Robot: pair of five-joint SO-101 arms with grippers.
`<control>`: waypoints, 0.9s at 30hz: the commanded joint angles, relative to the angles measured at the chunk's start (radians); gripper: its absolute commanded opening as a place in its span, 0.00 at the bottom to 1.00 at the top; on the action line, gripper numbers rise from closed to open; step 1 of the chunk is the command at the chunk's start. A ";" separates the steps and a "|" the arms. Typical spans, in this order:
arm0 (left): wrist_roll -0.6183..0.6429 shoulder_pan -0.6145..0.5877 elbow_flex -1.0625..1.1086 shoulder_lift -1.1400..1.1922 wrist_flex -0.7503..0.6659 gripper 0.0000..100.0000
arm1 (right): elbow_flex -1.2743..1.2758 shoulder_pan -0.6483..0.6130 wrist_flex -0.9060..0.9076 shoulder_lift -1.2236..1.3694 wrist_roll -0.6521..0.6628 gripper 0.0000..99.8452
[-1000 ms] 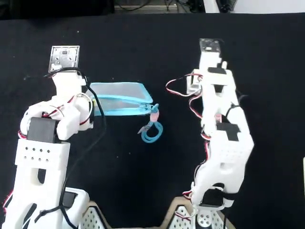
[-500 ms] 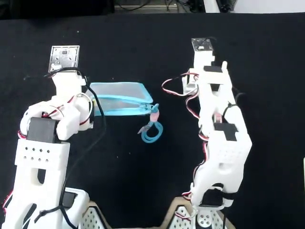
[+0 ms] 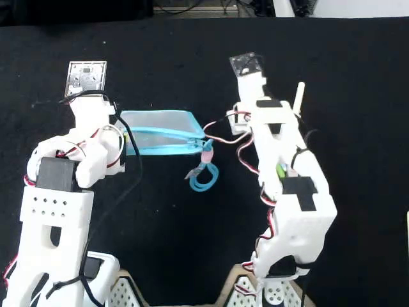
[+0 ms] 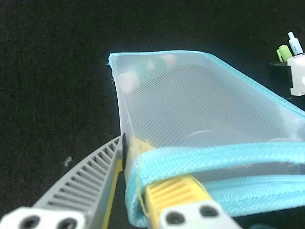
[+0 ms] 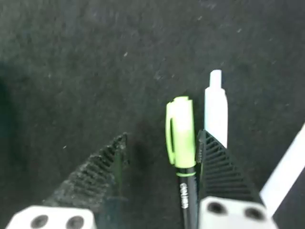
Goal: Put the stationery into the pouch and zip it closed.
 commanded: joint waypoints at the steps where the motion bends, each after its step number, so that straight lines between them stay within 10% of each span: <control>1: 0.012 0.010 -0.001 0.002 -0.011 0.03 | -0.024 0.040 -0.034 -0.024 0.015 0.22; 20: 0.012 0.010 -0.001 0.008 -0.009 0.03 | -0.036 -0.017 0.055 0.021 0.216 0.01; 27: 0.012 0.010 -0.001 0.008 -0.011 0.03 | -0.142 0.109 0.385 -0.077 -0.089 0.01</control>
